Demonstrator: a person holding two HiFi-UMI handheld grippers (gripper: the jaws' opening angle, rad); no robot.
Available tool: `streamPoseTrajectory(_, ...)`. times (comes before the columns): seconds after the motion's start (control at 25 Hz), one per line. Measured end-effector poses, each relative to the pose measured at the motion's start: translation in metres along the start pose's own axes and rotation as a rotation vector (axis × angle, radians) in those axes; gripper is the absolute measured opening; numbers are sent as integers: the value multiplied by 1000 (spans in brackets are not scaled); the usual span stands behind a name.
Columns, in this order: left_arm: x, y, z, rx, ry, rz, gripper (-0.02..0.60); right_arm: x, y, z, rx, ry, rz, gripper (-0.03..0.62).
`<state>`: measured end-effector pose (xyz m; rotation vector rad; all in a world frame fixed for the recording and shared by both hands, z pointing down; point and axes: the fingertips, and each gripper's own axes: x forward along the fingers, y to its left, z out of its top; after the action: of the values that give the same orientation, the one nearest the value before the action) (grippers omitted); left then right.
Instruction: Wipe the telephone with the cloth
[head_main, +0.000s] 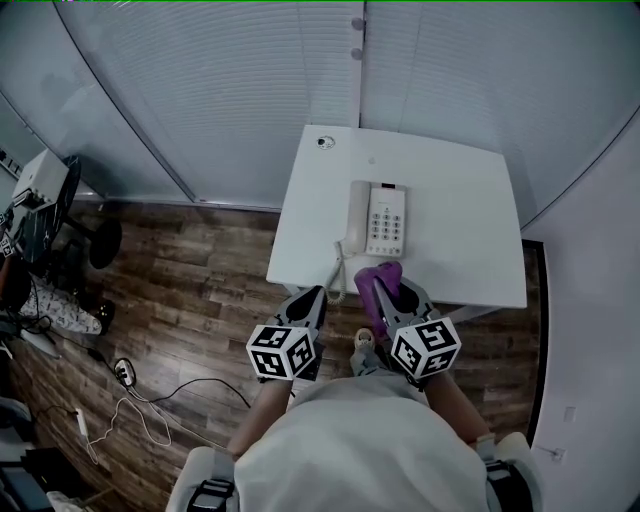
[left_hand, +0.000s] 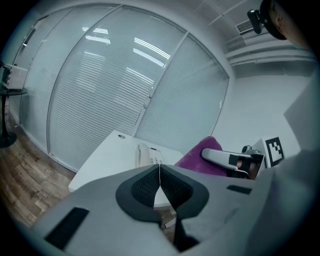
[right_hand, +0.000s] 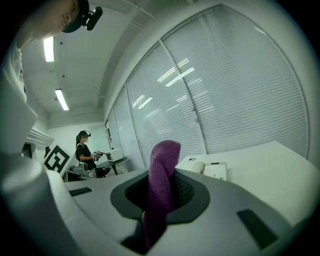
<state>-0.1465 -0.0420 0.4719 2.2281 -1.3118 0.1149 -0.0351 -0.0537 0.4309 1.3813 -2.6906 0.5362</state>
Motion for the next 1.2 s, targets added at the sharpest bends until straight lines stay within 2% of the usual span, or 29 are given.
streamPoseTrajectory(0.44, 57, 22, 36, -39, -19, 55, 21, 52, -55, 38, -27, 7, 23, 60)
streamPoseTrajectory(0.84, 105, 33, 47, -107, -37, 104, 21, 99, -104, 62, -56, 22, 67, 60)
streamPoseTrajectory(1.2, 135, 42, 55, -132, -59, 150, 21, 137, -144, 85, -87, 6, 92, 60)
